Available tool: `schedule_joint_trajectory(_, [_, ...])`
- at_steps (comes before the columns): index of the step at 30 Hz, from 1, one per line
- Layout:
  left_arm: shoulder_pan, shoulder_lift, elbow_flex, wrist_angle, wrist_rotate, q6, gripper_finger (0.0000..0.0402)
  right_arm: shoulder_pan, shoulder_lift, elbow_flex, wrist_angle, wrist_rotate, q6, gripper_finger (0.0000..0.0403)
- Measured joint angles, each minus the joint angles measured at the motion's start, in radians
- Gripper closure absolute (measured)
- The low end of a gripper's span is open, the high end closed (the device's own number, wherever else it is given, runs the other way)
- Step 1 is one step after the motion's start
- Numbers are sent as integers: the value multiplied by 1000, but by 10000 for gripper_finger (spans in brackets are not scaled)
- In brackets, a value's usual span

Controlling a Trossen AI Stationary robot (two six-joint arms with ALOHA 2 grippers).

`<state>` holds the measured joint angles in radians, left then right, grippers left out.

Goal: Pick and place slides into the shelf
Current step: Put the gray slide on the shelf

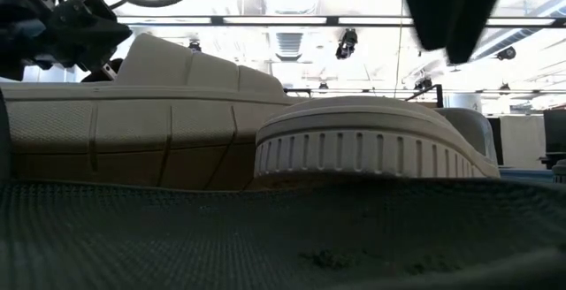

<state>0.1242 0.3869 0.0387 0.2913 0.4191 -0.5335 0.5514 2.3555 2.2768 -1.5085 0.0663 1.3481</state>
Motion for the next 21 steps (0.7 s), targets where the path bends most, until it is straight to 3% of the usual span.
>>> schedule_joint_trajectory(13, [-1, 51, 0, 1, 0, 21, 402, -19, 1, -13, -61, 157, -157, 243])
schedule_joint_trajectory(21, [-1, 65, 0, 4, 1, 25, 402, -26, 1, -47, -61, 165, -178, 243])
